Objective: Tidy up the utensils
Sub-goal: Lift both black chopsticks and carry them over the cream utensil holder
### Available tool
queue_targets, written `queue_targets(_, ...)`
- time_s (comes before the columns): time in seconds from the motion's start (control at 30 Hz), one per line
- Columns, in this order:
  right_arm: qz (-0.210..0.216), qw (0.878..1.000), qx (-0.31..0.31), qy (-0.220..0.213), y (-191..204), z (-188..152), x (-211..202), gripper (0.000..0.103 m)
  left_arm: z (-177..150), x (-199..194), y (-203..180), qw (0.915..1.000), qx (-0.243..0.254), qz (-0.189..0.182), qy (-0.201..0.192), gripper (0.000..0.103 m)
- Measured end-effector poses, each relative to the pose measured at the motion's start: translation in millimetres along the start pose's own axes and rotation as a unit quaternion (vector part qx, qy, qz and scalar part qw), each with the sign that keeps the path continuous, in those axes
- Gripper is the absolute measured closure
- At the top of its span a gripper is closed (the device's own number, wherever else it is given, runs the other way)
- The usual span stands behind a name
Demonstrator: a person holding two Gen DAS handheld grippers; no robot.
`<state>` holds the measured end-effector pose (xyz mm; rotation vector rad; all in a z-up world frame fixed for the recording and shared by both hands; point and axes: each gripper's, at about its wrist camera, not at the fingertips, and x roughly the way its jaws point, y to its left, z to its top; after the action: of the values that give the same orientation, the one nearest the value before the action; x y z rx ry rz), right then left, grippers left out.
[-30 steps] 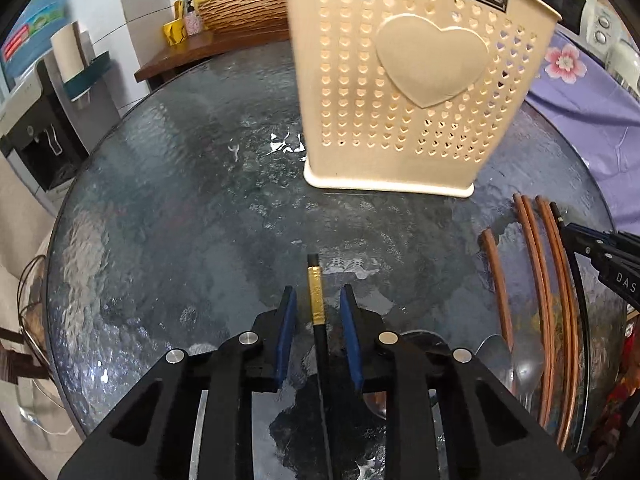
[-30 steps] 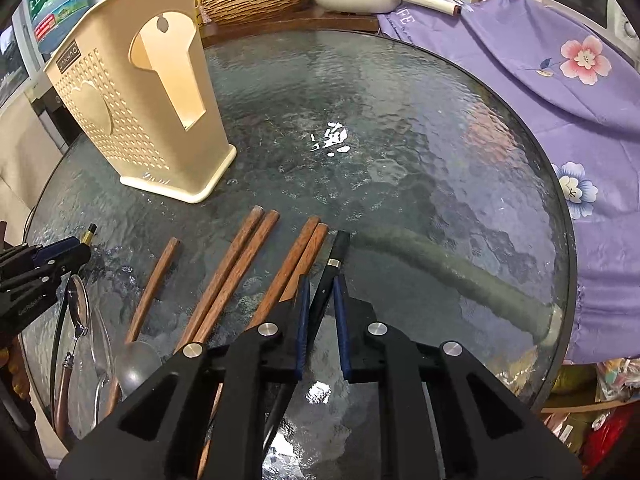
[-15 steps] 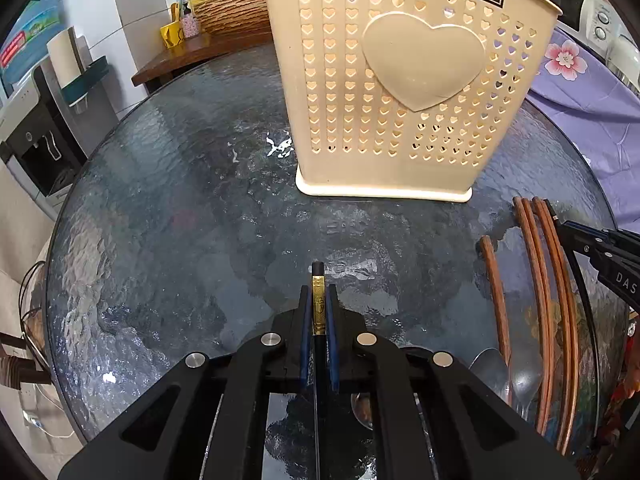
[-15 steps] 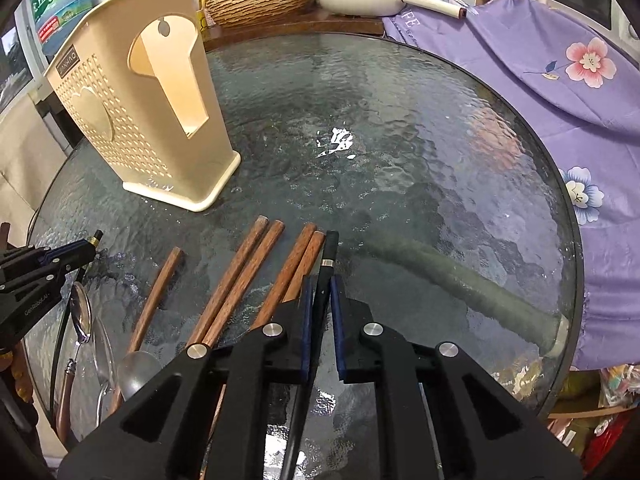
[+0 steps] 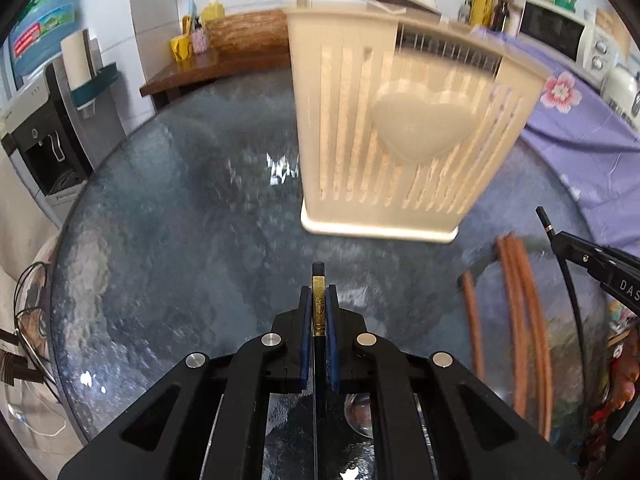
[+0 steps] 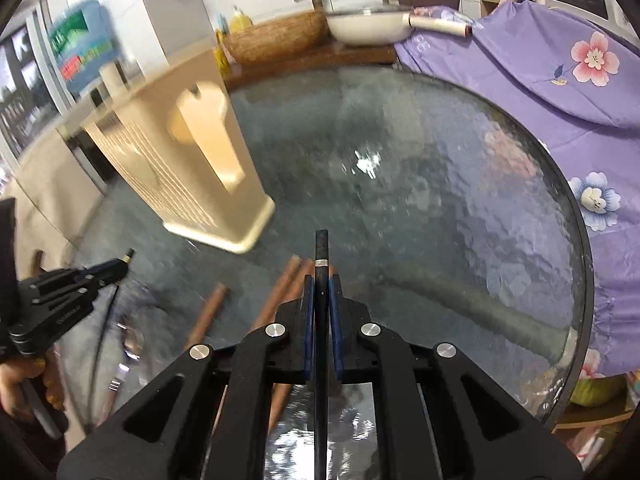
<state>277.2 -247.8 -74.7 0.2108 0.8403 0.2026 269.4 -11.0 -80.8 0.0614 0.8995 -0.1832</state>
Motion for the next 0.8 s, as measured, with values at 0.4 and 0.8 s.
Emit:
queue_targets(0.4, 0.094, 0.985, -0.047, -0.137, 32.5, 32.1, -105.3, 0.095, 24.7, -99.0, -3.7, 0.9913, -0.007, -0.034, -0.127, 0.096)
queue_targets(0.8, 0.145, 0.972, -0.081, -0.167, 53.5, 33.1, -152.6, 0.095, 17.3, -160.8, -22.5, 0.9791, 0.011, -0.047, -0.198, 0.096)
